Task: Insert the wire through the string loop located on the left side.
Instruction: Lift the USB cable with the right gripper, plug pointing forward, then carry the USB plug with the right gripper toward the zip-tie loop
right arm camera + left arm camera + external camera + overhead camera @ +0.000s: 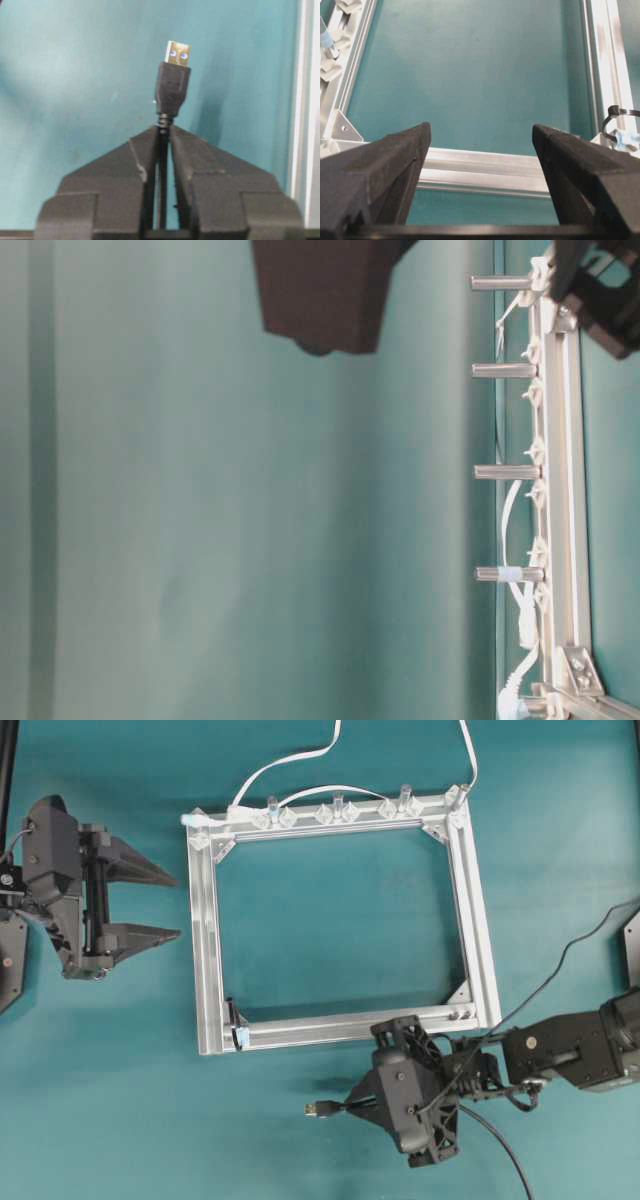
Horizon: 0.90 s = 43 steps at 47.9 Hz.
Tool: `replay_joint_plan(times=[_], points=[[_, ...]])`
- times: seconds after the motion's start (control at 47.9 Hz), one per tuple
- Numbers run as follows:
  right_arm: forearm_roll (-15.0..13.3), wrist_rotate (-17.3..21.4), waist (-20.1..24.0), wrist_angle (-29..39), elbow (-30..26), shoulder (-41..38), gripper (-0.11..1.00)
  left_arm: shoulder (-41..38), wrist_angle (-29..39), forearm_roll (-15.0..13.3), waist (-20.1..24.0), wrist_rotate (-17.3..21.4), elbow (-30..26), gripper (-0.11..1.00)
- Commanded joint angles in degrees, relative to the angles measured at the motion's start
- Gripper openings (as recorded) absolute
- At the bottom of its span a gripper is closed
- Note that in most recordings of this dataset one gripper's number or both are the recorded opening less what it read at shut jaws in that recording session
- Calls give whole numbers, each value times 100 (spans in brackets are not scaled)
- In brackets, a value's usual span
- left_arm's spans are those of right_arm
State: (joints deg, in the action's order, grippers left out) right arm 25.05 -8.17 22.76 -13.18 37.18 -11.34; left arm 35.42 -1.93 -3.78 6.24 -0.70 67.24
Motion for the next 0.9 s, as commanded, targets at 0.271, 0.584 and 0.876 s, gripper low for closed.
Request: replay_joint_plan(times=[0.271, 0.584, 0.876], points=[[-132, -9, -53, 141, -44, 264, 10, 9, -26, 9, -53, -53, -114, 84], [-193, -9, -123, 141, -35, 264, 10, 9, -26, 9, -132, -176, -132, 84], [-237, -9, -299, 149, -62, 264, 10, 9, -26, 9, -185, -176, -132, 84]])
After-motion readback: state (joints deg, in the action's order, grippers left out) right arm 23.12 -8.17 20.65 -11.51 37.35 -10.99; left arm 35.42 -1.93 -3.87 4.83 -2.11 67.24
